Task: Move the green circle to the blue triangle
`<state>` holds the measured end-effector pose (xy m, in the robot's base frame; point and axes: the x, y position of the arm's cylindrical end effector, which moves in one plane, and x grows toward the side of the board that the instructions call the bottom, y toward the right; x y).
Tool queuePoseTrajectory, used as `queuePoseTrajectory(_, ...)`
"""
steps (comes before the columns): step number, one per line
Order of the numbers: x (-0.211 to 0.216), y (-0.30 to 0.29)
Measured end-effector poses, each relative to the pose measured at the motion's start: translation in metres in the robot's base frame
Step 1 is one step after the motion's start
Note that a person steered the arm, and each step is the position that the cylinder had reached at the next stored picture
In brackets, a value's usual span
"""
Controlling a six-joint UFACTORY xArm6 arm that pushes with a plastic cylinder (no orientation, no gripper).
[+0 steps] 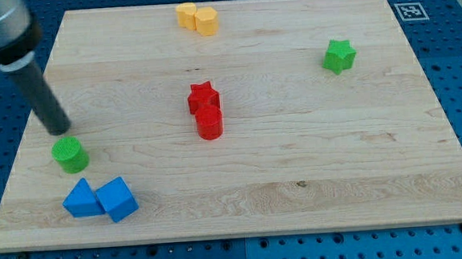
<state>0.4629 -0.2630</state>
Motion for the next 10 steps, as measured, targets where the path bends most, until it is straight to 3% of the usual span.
queuePoseTrajectory(4,0.044,0.03)
queuePoseTrajectory(10,0.038,0.034)
